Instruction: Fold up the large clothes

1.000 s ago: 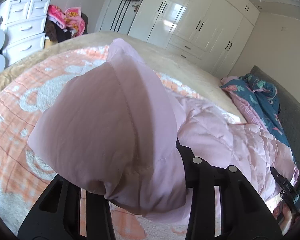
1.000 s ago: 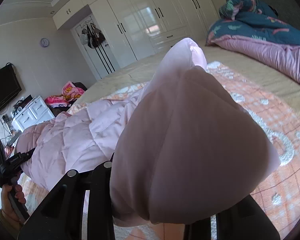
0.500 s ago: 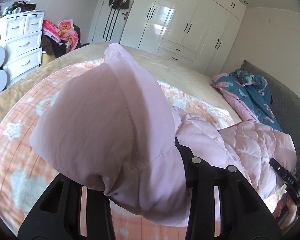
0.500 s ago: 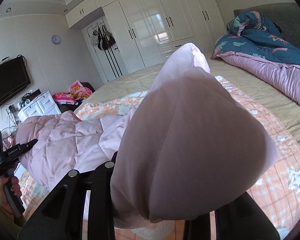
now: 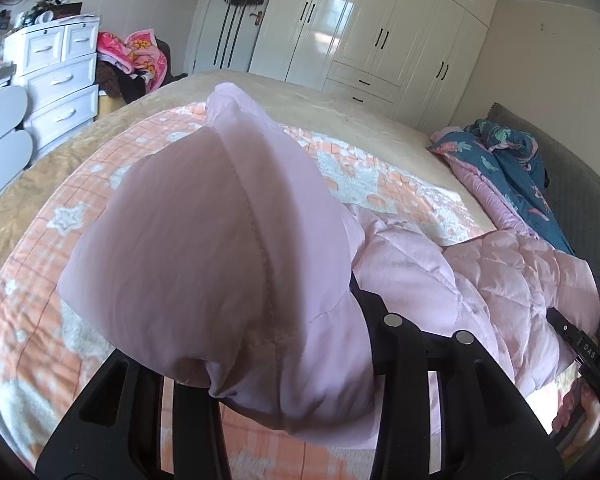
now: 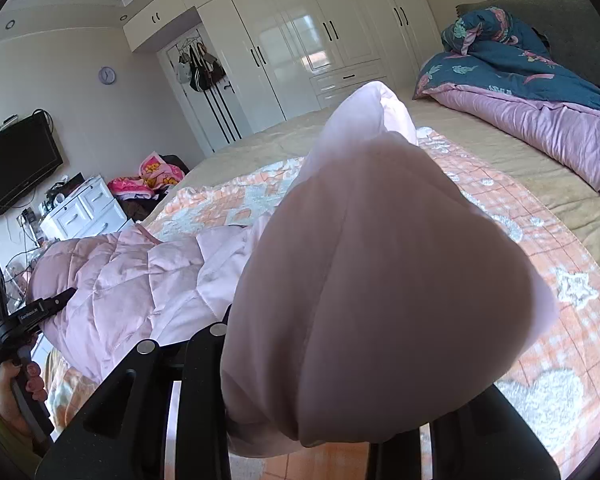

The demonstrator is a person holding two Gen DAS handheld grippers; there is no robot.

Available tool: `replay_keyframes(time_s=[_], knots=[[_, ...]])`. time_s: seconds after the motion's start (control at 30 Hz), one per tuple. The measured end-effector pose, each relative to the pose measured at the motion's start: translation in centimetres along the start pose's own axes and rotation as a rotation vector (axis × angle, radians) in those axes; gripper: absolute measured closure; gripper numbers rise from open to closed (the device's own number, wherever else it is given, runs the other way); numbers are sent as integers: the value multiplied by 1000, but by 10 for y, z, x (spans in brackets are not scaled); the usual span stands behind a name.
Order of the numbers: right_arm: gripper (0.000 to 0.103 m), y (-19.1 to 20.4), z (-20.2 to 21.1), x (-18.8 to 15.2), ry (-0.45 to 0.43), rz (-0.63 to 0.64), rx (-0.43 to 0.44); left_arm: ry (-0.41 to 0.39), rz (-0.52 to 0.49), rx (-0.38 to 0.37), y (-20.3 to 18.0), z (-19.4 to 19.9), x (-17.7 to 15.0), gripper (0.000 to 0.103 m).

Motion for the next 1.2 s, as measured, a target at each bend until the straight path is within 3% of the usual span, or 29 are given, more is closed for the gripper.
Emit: replay_keyframes(time_s=[0.87,1.2], knots=[[72,-19,10,-45,102,-84,-5,90,39,16,29,6,-51,70],[61,-41,-11,-59,194,-221,-17,119,62,29,34,-5,-62,66]])
Point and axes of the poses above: each gripper's, at about its wrist camera, not at the fingertips, and z roughly against the way its jaws point, y to its left, x to its top, the point moved 1 cm from there along -z, roughly the way its jaws point, and after that the axes turned 12 degrees about y, right-handed, at the moved point
